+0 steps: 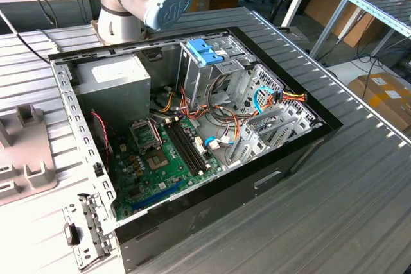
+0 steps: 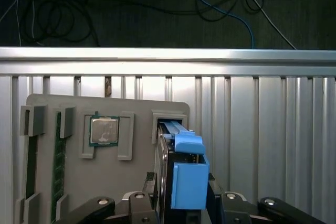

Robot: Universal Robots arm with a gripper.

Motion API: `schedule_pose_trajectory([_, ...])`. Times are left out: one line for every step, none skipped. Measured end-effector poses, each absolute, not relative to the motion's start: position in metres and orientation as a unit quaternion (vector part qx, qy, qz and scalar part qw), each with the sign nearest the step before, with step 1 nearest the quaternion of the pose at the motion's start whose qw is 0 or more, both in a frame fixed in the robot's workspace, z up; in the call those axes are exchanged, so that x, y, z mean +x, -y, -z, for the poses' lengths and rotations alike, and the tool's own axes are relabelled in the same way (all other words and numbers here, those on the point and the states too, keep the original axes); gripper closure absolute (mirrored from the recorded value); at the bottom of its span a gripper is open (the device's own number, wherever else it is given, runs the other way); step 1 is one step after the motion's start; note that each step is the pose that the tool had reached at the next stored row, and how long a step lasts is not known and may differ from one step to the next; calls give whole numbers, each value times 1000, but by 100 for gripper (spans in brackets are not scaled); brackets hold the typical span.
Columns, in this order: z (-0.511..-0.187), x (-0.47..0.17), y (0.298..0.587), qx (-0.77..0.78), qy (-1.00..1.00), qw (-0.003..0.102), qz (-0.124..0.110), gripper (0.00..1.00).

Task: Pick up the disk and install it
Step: 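Pick up the disk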

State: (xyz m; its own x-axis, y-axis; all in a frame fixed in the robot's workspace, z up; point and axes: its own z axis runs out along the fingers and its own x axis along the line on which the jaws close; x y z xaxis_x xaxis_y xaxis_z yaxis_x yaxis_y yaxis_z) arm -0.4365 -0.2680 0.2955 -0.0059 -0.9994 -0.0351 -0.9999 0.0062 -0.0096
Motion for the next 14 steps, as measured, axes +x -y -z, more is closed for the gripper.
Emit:
schedule_pose_trajectory([-295, -437, 268, -705, -709, 17, -8, 52])
schedule_pose_trajectory([-295, -437, 268, -705, -709, 17, -8, 52])
schedule_pose_trajectory([-295, -439, 268, -705, -709, 17, -8, 52])
schedule_pose_trajectory([-295, -441, 268, -705, -709, 17, -8, 52])
schedule_pose_trajectory([-295, -443, 268, -705, -709, 17, -8, 52])
schedule_pose_trajectory([-295, -444, 268, -705, -709, 17, -8, 52])
schedule_pose_trajectory([-295, -444, 268, -705, -709, 17, -8, 52])
schedule_pose_trajectory([-295, -444, 268, -705, -709, 17, -8, 52])
schedule_pose_trajectory([-295, -444, 268, -705, -709, 17, -8, 52])
schedule_pose_trajectory([-295, -444, 268, -705, -709, 17, -8, 52])
schedule_pose_trajectory([-295, -444, 268, -705, -709, 17, -8, 52])
schedule_pose_trajectory([-295, -444, 268, -705, -709, 17, -8, 52])
schedule_pose_trajectory([-295, -444, 268, -705, -709, 17, -8, 52])
schedule_pose_trajectory([-295, -444, 268, -705, -709, 17, -8, 52])
